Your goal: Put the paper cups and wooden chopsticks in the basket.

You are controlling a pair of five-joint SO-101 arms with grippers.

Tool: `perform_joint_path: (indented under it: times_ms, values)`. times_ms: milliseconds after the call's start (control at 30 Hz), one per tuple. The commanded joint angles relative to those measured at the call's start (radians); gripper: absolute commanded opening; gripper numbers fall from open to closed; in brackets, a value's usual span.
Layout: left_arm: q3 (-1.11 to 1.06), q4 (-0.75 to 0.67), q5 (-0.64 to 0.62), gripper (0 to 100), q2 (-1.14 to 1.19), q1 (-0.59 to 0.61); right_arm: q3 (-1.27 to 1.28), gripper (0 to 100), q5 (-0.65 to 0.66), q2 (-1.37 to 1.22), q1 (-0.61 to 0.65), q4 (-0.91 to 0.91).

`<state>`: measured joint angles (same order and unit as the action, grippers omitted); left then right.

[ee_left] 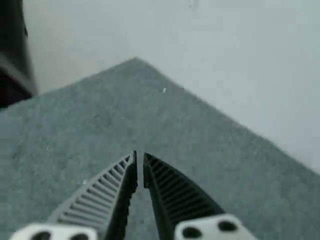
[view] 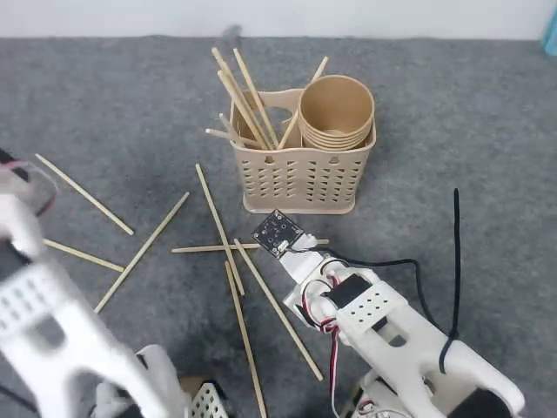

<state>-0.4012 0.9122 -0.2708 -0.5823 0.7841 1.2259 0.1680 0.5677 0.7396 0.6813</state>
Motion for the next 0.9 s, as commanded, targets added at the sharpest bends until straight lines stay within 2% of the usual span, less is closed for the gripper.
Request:
perform_joint_path:
  times_ms: [0,300,867]
  values:
    - [0.16,0.078,0.003,2,0.224,0.044,-0.005,1.2,0.012,0.004,-0.015,-0.008]
    - [0.38,0.216,0.003,2,0.563,0.109,-0.005,1.2,0.012,0.002,-0.015,-0.008]
    - [0.481,0.216,0.002,2,0.885,0.181,-0.005,1.2,0.012,0.002,-0.015,-0.008]
